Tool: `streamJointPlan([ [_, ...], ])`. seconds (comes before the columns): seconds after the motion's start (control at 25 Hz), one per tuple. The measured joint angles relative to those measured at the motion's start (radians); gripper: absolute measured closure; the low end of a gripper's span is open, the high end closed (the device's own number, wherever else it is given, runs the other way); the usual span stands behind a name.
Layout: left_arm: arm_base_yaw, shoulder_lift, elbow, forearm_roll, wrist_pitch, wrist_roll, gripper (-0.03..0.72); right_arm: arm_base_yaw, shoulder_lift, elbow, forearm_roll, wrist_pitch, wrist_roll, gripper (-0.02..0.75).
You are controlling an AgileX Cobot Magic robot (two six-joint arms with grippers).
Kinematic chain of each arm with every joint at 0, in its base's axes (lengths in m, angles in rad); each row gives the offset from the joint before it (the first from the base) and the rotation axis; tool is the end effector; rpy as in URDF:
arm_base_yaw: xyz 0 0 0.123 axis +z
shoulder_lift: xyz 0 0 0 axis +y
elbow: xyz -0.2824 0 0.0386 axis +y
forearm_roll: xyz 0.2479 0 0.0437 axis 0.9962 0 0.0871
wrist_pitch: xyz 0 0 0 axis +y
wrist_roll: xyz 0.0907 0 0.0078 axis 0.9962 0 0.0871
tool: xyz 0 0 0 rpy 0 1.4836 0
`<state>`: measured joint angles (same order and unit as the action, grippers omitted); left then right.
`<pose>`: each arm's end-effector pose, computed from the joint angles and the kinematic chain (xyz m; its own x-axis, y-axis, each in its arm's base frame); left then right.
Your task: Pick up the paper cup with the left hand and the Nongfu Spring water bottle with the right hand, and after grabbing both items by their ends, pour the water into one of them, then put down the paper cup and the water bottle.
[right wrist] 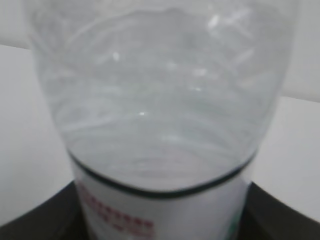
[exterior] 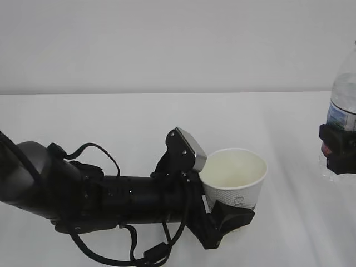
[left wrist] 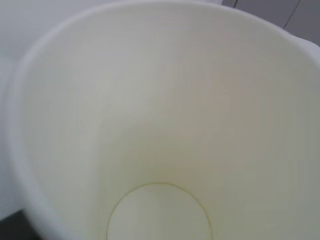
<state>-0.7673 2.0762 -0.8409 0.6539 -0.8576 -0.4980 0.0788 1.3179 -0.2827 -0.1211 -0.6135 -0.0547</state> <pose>0.2356 -0.2853 0.0997 -0.3145 0.2623 -0.9123 0.9107 0.3546 -0.2120 0.2153 0.0233 0.1850 -0.3046 -0.1774 -0.9358 -0.1929 0.9736 -0.1218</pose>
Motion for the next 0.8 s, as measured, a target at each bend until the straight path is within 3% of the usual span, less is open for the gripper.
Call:
streamJointPlan([
  [0.36,-0.009,0.016,-0.009,-0.011,-0.021,0.000,0.132,0.000,0.000,0.000,0.001,0.000,-0.080,0.298],
  [0.8,-0.009,0.016,-0.120,0.071,0.048,0.000,0.133,0.000,0.000,0.002,0.001,0.000,-0.137,0.298],
])
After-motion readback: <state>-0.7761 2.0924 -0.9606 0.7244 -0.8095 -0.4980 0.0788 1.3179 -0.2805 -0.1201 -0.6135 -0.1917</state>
